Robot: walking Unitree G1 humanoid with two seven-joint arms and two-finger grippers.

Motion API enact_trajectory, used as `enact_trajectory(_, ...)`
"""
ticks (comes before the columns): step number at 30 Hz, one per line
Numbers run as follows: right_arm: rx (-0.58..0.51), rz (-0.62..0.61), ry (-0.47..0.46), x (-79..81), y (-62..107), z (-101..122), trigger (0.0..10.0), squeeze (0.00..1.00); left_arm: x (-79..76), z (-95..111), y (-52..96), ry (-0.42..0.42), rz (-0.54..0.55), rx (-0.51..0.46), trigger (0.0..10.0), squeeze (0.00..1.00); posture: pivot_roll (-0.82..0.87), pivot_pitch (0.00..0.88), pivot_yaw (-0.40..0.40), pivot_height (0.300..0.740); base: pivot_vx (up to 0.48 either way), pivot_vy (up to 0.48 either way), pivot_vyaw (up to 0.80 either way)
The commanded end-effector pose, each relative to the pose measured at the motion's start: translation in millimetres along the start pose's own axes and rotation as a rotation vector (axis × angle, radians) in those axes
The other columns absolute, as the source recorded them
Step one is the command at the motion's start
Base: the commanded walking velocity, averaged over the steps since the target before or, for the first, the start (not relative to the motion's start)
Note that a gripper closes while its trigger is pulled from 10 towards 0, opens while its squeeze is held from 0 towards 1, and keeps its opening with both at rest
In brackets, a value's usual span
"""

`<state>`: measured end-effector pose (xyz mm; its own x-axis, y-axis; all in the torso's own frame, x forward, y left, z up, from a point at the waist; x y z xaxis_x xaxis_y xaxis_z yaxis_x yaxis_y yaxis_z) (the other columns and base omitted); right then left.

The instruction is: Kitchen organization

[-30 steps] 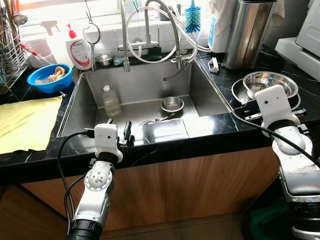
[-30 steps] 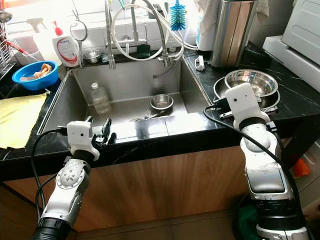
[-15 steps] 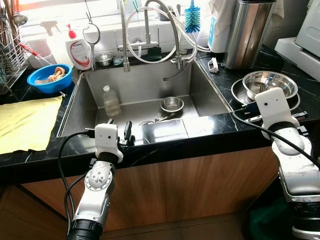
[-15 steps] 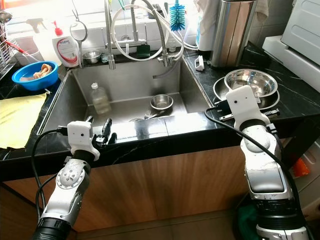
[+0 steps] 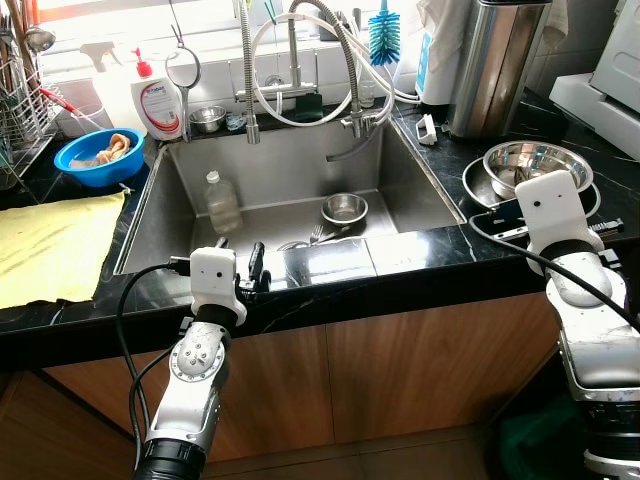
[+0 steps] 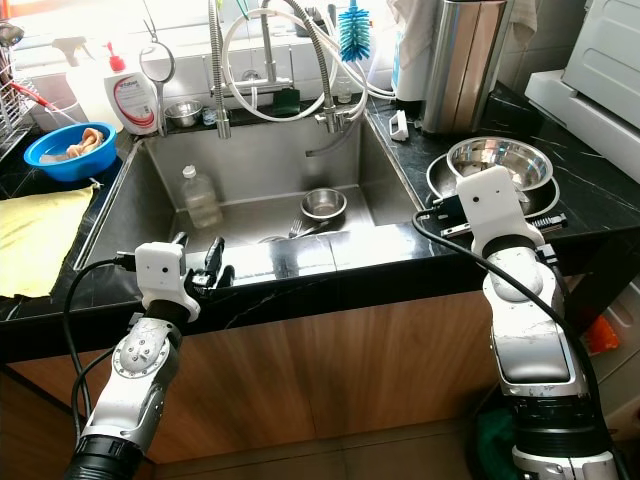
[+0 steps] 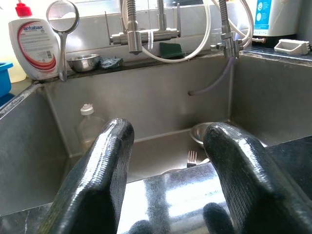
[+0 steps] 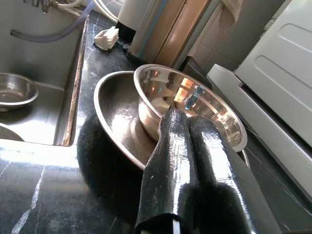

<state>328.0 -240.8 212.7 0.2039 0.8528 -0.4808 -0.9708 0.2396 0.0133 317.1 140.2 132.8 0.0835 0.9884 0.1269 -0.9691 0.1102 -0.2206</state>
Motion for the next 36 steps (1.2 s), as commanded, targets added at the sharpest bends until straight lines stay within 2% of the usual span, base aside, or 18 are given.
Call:
enact_trajectory(1,-0.064,-0.059,-0.028,-8.7,-1.2,16.5,0.0,0.0,0.5,0.9,-2.6,-0.004,-0.004,-0.005,10.0,0.0,-0.18,0.0,0.1,0.74,0.0,0.0,0.0)
enact_trajectory(4,-0.089,-0.104,-0.029,-15.2,-1.2,22.9,0.0,0.0,-0.6,1.3,-2.9,-0.001,-0.006,-0.006,10.0,0.0,-0.18,0.0,0.1,0.74,0.0,0.0,0.0)
enact_trajectory(5,-0.092,-0.126,-0.021,-18.4,-1.4,24.3,5.4,0.0,-1.2,1.5,-3.2,0.0,-0.007,-0.007,10.0,0.0,-0.18,0.0,0.097,0.74,0.0,0.0,0.0)
enact_trajectory(6,-0.094,-0.134,-0.016,-19.5,-1.5,24.5,5.4,0.0,-1.4,1.6,-3.2,0.0,-0.007,-0.008,10.0,0.0,-0.18,0.0,0.097,0.74,0.0,0.0,0.0)
enact_trajectory(7,-0.093,-0.134,-0.016,-19.5,-1.7,24.3,10.0,0.0,-1.4,1.6,-3.2,0.0,-0.007,-0.008,10.0,0.0,-0.18,0.0,0.097,0.74,0.0,0.0,0.0)
enact_trajectory(14,-0.163,-0.115,0.092,-11.0,-1.1,34.0,10.0,0.0,1.2,0.9,-2.1,-0.002,0.002,-0.006,10.0,0.0,-0.18,0.0,0.094,0.74,0.0,0.0,0.0)
enact_trajectory(18,-0.235,-0.042,0.041,2.4,1.1,41.2,10.0,0.0,1.0,0.8,-1.8,-0.001,0.004,-0.005,10.0,0.0,-0.18,0.0,0.094,0.74,0.0,0.0,0.0)
enact_trajectory(21,-0.304,0.06,0.038,17.7,3.7,49.5,10.0,0.0,0.5,0.9,-2.0,0.0,0.004,-0.006,10.0,0.0,-0.18,0.0,0.095,0.74,0.0,0.0,0.0)
enact_trajectory(22,-0.317,0.157,0.046,32.7,5.8,48.4,10.0,0.0,-0.8,1.0,-2.1,0.0,0.002,-0.006,10.0,0.0,-0.19,0.0,0.095,0.74,0.0,0.0,0.0)
enact_trajectory(23,-0.322,0.197,0.004,38.1,7.1,48.5,10.0,0.0,-1.2,1.1,-2.2,0.001,0.002,-0.007,10.0,0.0,-0.18,0.0,0.094,0.74,0.0,0.0,0.0)
enact_trajectory(24,-0.322,0.197,0.004,38.1,7.1,48.5,10.0,0.0,-1.2,1.1,-2.2,0.001,0.002,-0.007,10.0,0.0,-0.18,0.0,0.094,0.74,0.0,0.0,0.0)
enact_trajectory(25,-0.34,0.25,-0.082,44.3,9.1,50.5,10.0,0.0,-1.1,1.3,-2.3,0.002,0.004,-0.008,10.0,0.0,-0.18,0.0,0.093,0.74,0.0,0.0,0.0)
enact_trajectory(26,-0.351,0.268,-0.117,46.4,9.9,51.8,10.0,0.0,-0.9,1.3,-2.3,0.002,0.005,-0.008,10.0,0.0,-0.18,0.0,0.093,0.74,0.0,0.0,0.0)
enact_trajectory(32,-0.398,0.428,-0.239,64.8,11.5,57.2,10.0,0.0,2.6,1.7,-2.1,-0.006,0.011,-0.009,10.0,0.0,-0.18,0.0,0.099,0.74,0.0,0.0,0.0)
enact_trajectory(34,-0.389,0.428,-0.237,67.5,8.2,54.9,10.0,0.0,2.4,1.6,-2.3,-0.006,0.011,-0.008,10.0,0.0,-0.18,0.0,0.099,0.74,0.0,0.0,0.0)
enact_trajectory(36,-0.376,0.477,-0.215,78.7,4.7,51.7,10.0,0.0,0.9,1.8,-2.9,-0.005,0.008,-0.009,10.0,0.0,-0.18,0.0,0.099,0.74,0.0,0.0,0.0)
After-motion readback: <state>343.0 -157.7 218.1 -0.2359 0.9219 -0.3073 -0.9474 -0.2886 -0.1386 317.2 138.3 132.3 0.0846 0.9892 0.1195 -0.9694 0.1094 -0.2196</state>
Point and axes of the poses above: a point about 5 cm out from each wrist's last joint towards the gripper, its own y axis pointing back from the gripper into the wrist, its own z axis along the axis of the wrist's last joint, x = y × z, the point moved 1 cm from there along -y, pointing out of the wrist towards the gripper, and after that the axes turned 5 degrees about -y, right-handed, at the moved point
